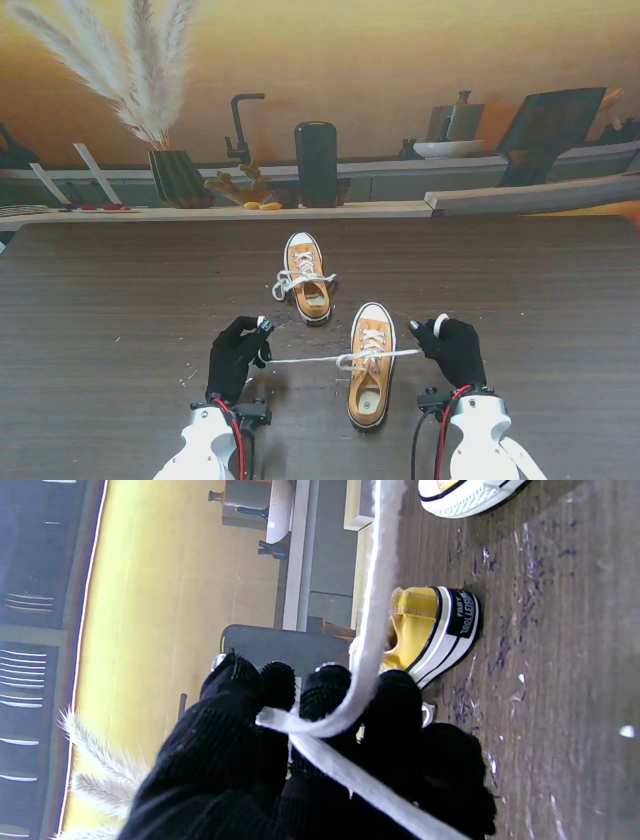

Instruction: Tie the shoelaces into a bow on the shoes

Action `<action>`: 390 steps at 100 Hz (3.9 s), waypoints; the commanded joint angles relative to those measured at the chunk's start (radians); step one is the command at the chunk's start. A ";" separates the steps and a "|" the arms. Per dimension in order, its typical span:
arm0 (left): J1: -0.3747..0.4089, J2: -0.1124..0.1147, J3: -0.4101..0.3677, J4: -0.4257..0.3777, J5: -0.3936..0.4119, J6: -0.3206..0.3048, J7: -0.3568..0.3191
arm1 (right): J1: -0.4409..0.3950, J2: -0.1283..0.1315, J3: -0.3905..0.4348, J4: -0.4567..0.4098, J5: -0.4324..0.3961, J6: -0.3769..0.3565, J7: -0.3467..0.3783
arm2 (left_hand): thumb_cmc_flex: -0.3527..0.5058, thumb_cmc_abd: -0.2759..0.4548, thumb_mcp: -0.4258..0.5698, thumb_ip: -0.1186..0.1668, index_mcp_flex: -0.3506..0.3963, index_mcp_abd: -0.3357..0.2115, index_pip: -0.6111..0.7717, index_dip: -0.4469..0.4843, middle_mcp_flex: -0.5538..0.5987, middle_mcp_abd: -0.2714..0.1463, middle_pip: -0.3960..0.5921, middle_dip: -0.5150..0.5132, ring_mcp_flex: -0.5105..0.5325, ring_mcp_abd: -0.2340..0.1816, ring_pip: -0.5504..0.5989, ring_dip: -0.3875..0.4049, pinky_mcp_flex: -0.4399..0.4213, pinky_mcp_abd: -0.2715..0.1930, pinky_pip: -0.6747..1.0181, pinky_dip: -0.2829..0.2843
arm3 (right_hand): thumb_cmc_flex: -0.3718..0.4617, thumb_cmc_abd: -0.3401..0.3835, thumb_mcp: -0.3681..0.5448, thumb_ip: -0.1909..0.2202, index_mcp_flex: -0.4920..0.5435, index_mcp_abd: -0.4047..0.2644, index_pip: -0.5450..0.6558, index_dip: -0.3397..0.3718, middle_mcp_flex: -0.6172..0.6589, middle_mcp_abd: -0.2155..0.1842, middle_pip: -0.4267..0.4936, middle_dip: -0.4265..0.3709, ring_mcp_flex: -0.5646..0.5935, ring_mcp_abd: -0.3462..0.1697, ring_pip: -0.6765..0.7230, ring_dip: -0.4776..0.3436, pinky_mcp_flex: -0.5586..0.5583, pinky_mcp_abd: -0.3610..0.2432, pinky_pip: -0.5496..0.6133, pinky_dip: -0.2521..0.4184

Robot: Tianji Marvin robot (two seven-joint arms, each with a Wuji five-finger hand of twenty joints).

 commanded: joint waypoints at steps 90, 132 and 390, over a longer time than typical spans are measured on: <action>-0.015 -0.001 -0.030 0.053 0.145 0.087 0.035 | 0.004 0.003 0.068 0.083 -0.036 0.102 -0.006 | 0.064 0.020 -0.052 0.022 -0.019 0.019 -0.023 -0.004 -0.010 -0.025 -0.012 0.010 -0.013 0.007 -0.032 0.028 -0.011 -0.029 -0.021 0.005 | 0.026 -0.019 0.052 0.030 0.026 0.089 0.038 -0.029 0.109 0.086 -0.028 0.003 -0.005 -0.172 0.055 -0.006 0.027 -0.027 0.141 0.009; -0.012 0.002 -0.053 0.050 0.196 0.106 0.050 | -0.007 0.002 0.076 0.063 -0.075 0.160 -0.034 | 0.070 0.015 -0.051 0.024 -0.017 0.023 -0.023 -0.005 -0.012 -0.026 -0.016 0.008 -0.013 0.004 -0.038 0.026 -0.020 -0.041 -0.025 -0.004 | 0.031 -0.021 0.048 0.024 0.024 0.091 0.027 -0.031 0.100 0.085 -0.032 0.004 -0.005 -0.159 0.034 -0.015 0.025 -0.031 0.127 0.004; 0.165 0.145 -0.276 -0.094 0.954 0.280 -0.142 | -0.166 0.119 0.176 -0.216 -0.569 0.578 0.347 | -0.414 0.116 -0.139 0.101 0.089 -0.062 -0.191 0.098 -0.405 -0.040 -0.603 -0.338 -0.377 -0.055 -0.750 -0.198 -0.397 -0.044 -0.633 -0.264 | -0.216 0.276 -0.612 0.014 -0.268 -0.137 -0.396 -0.022 -0.454 -0.010 -0.317 -0.170 -0.173 0.187 -0.902 -0.119 -0.508 0.052 -0.380 -0.105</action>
